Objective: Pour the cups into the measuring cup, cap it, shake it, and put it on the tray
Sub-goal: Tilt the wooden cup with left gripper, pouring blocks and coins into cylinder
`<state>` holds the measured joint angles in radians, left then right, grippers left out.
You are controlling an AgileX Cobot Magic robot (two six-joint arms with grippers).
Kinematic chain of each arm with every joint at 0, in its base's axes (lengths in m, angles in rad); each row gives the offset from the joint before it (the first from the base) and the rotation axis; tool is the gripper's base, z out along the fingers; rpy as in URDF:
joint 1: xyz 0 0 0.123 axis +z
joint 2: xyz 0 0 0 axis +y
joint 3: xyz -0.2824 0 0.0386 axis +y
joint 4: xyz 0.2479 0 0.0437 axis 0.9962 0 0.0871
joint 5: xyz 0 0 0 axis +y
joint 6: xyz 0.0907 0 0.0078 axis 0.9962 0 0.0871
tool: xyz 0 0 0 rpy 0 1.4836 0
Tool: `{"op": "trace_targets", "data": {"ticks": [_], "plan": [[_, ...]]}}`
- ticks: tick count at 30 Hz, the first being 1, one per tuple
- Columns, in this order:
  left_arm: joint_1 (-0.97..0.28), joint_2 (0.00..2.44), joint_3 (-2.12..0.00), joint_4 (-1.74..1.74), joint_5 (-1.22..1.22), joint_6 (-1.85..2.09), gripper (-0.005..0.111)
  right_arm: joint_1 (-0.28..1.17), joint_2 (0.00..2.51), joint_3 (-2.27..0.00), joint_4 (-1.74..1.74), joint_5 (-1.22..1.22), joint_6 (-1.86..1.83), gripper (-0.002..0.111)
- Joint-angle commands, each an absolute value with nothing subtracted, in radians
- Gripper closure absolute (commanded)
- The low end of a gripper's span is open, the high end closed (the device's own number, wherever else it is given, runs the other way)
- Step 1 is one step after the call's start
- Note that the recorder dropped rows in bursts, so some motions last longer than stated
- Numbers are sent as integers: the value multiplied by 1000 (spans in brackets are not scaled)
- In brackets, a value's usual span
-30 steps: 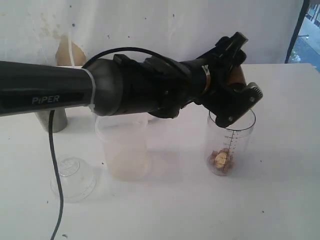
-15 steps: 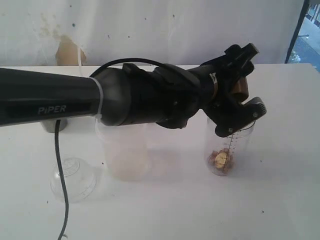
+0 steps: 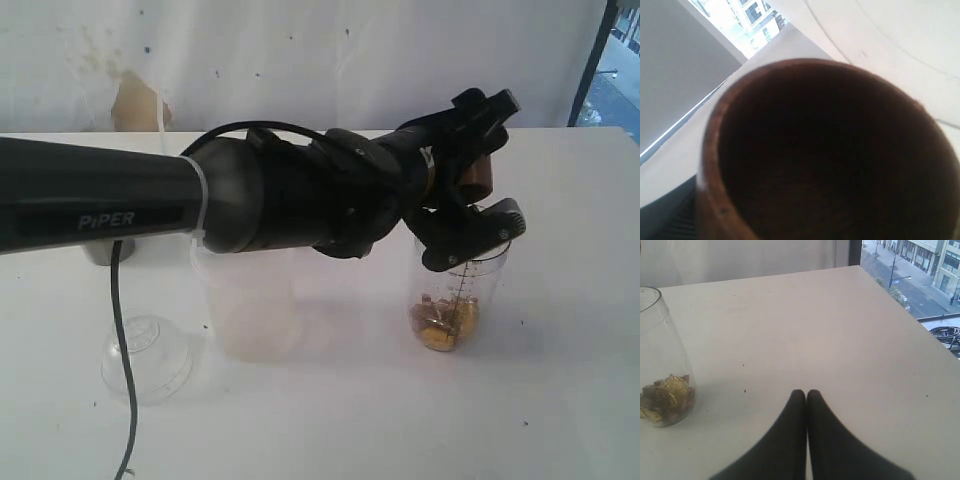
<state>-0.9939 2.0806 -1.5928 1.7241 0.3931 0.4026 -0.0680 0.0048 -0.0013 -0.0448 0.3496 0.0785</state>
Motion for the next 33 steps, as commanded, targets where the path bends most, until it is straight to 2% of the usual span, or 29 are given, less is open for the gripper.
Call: {"op": "trace_targets", "data": {"ticks": [1,28,31,33], "plan": [[-999,2072,-1595,1744,393,401,107,-65,0,0,-48,344,83,108],[-999,2072,-1595,1744,384,379,107,-65,0,0,-48,344,83,108],[-999,2072,-1595,1744,386,259,107,-65,0,0,-48,344,83,108],[-999,2051,-1595,1744,385,37,107,-65,0,0,-48,344,83,108]]}}
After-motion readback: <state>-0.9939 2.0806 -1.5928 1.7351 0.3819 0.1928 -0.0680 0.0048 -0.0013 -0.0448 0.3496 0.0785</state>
